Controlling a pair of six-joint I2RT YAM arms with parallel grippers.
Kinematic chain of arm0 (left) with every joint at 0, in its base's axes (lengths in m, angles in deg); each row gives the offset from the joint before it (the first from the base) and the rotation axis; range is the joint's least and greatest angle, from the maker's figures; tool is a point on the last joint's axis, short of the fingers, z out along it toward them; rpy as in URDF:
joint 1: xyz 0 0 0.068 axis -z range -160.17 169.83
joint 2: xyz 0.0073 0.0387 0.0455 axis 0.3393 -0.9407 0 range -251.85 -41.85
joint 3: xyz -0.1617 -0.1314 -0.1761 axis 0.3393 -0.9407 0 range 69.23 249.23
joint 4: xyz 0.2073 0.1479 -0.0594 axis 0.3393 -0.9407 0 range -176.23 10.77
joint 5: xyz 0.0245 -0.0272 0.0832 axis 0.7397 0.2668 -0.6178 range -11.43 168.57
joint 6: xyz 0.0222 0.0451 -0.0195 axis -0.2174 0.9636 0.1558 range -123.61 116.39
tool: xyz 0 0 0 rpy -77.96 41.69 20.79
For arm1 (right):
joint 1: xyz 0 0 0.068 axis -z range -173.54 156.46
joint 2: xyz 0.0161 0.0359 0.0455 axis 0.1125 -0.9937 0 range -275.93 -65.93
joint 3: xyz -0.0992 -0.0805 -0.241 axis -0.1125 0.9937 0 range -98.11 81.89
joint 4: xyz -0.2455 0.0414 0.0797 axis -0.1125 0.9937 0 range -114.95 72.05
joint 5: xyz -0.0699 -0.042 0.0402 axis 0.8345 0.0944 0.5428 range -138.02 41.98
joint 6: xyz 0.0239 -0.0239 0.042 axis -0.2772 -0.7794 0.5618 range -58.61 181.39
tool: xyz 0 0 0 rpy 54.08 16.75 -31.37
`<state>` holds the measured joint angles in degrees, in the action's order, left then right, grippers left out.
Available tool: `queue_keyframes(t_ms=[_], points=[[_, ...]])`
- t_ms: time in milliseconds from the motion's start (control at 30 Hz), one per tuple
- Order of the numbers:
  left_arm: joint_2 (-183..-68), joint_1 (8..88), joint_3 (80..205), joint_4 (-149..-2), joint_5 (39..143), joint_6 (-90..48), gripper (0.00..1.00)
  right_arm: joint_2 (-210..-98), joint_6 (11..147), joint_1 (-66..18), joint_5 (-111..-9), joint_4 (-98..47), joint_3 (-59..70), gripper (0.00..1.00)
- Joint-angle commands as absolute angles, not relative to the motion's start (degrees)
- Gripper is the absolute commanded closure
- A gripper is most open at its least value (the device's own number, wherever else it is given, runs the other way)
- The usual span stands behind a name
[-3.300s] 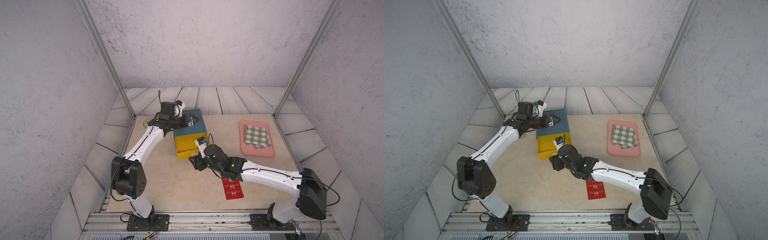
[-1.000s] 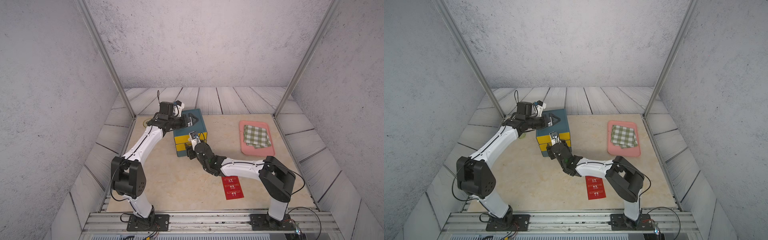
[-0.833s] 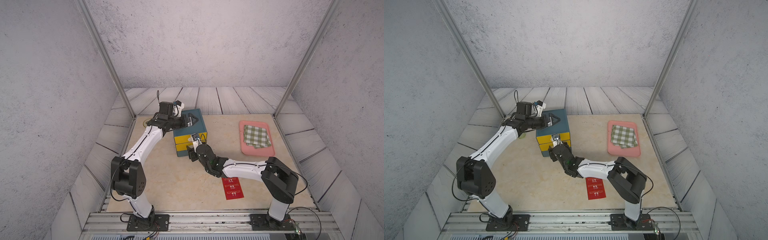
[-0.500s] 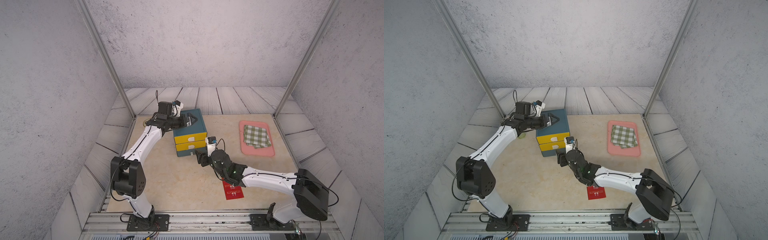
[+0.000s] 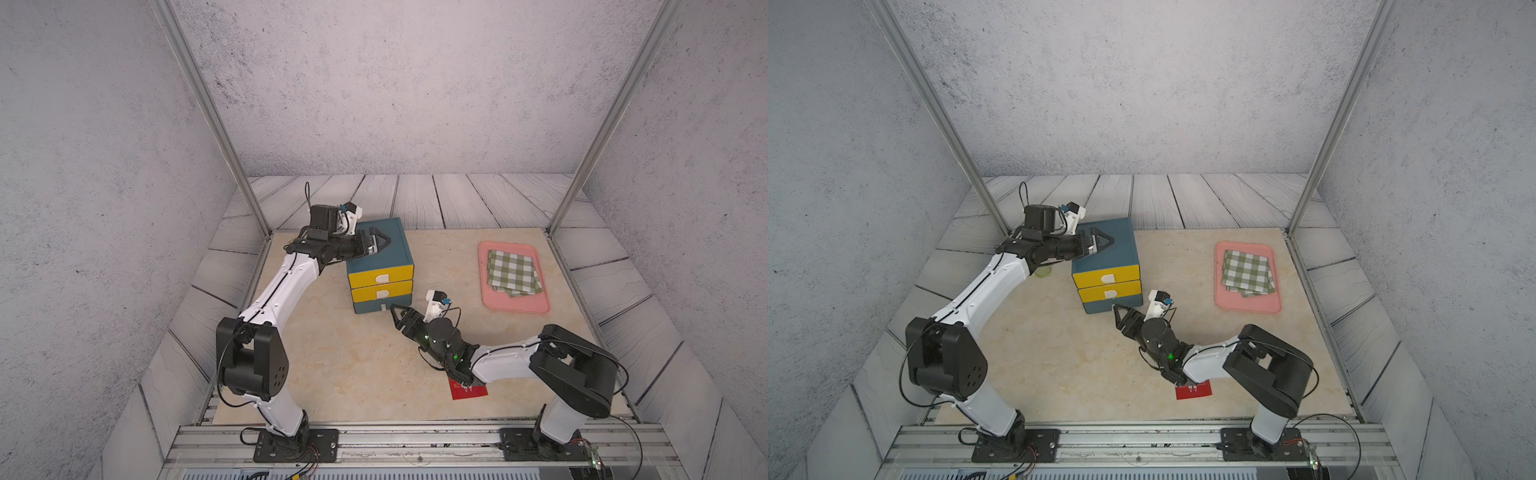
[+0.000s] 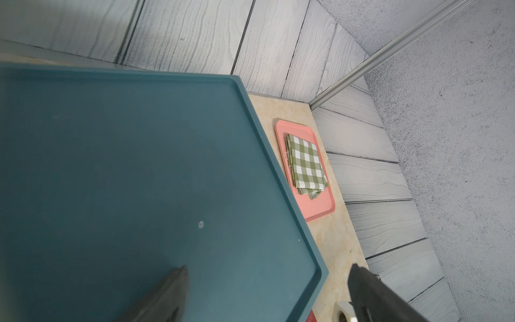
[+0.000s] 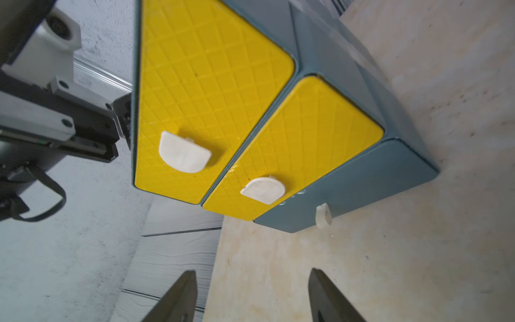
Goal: Take the postcards out of the drawer
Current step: Open the drawer in the storage box.
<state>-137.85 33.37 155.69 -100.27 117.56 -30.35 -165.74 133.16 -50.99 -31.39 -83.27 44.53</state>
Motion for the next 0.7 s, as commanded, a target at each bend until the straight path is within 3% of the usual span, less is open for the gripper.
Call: queue_keyframes(t_ms=[0, 233, 667], points=[[-136.20, 32.10, 154.35, -102.92, 118.30, -28.92, 0.04, -172.17, 144.95, -50.94, -29.90, -96.57, 42.52, 0.35], [-136.03, 31.87, 154.22, -102.52, 119.22, -29.27, 0.04, -179.18, 151.91, -51.46, -24.50, -103.67, 40.85, 0.35], [-137.73, 32.15, 158.33, -98.56, 124.38, -30.24, 0.04, -186.86, 160.16, -51.29, -24.35, -104.83, 35.76, 0.34]])
